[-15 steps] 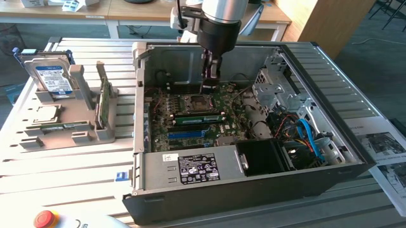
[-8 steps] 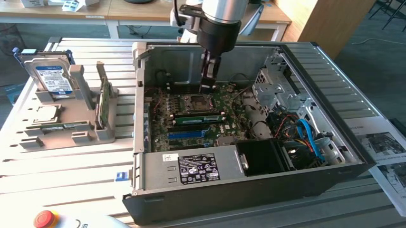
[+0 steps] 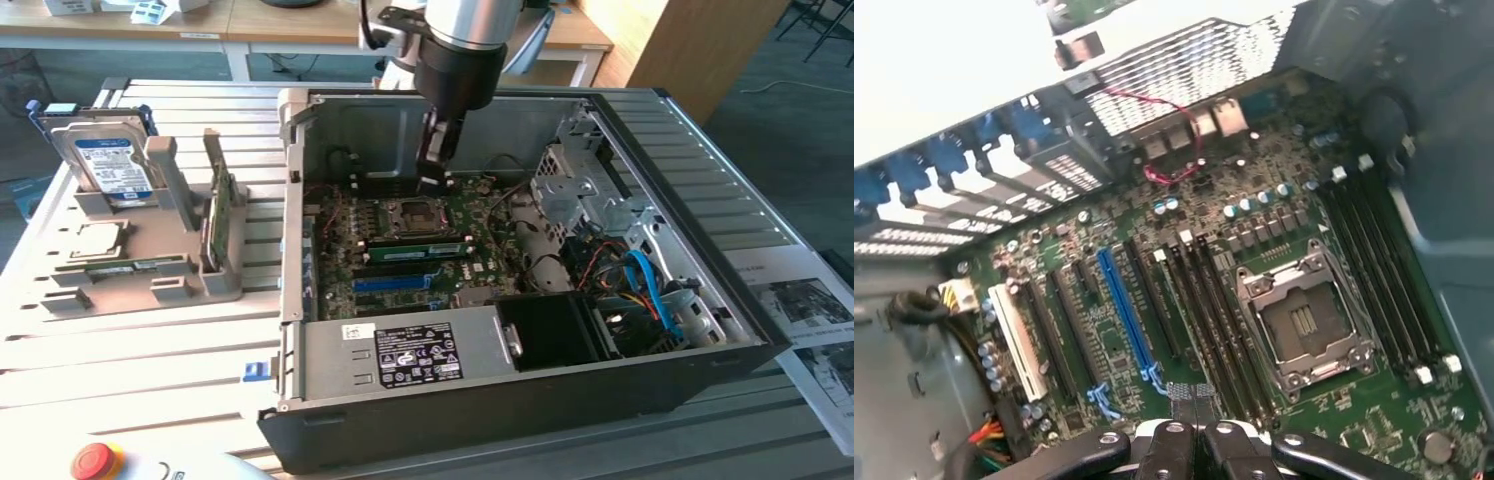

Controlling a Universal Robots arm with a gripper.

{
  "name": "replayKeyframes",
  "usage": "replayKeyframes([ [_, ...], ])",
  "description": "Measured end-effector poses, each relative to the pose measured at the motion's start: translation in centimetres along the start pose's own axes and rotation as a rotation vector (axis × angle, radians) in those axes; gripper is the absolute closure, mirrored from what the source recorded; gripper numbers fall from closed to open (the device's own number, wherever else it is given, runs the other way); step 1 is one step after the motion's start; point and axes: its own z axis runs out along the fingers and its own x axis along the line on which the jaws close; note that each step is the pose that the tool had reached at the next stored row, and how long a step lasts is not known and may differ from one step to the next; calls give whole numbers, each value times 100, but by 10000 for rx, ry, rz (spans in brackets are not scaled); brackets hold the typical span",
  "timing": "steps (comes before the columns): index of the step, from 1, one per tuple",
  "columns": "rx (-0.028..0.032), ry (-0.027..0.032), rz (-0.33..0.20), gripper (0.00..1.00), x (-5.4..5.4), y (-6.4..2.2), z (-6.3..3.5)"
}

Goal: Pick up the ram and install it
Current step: 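Press down the ram until it locks into place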

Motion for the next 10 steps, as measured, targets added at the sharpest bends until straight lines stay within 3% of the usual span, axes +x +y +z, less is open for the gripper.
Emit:
replayKeyframes([
  [10,-96,-73,1503,90,0,0,0],
])
